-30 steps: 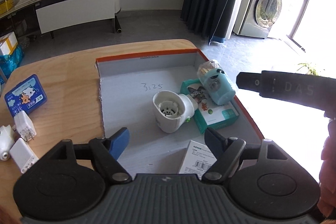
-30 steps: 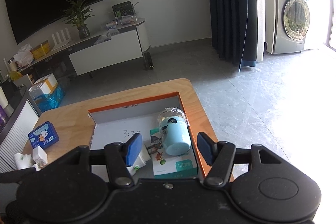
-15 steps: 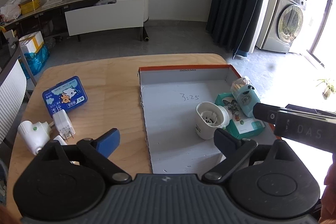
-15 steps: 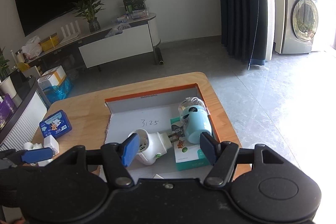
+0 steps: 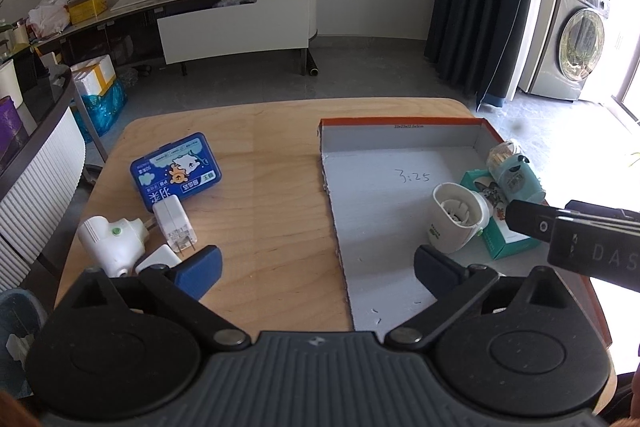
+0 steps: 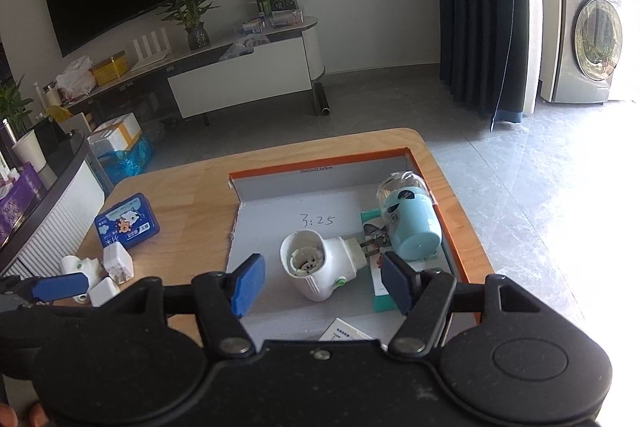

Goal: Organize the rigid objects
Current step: 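Withdraw both tools from the box back toward the remaining white chargers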

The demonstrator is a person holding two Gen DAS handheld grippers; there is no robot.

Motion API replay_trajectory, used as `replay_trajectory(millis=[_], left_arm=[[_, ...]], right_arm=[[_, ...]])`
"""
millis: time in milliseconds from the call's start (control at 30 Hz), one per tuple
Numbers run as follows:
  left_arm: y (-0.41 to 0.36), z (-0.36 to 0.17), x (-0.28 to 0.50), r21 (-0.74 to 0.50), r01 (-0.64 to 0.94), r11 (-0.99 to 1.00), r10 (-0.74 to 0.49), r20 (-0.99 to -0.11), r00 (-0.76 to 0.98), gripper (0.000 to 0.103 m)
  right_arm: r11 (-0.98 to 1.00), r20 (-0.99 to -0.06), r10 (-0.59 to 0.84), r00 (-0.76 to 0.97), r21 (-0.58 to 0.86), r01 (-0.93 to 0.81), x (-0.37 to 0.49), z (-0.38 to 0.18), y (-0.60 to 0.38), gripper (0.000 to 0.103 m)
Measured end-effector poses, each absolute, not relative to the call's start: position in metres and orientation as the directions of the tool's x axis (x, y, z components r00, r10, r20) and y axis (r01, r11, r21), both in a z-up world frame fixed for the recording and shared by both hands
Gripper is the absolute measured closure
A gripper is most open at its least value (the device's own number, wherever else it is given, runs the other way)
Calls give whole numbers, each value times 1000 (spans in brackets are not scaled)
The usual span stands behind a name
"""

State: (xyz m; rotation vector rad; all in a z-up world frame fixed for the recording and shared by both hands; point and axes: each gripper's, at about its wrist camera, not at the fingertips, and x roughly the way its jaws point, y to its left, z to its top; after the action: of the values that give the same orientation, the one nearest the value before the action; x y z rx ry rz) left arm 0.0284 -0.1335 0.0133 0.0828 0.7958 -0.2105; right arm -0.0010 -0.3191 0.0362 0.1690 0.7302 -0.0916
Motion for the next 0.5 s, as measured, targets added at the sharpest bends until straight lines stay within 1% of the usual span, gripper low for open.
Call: replay_trajectory(millis=[233, 500], left_arm=[[-119, 13, 28, 17, 187, 982, -118, -717, 687, 0], [-105, 11, 28, 17, 171, 985, -108, -715, 691, 0]], right_arm=[[987, -680, 4, 733, 121, 108, 1, 31, -304, 25], [990, -685, 25, 728, 116, 75, 5, 32, -288, 25]])
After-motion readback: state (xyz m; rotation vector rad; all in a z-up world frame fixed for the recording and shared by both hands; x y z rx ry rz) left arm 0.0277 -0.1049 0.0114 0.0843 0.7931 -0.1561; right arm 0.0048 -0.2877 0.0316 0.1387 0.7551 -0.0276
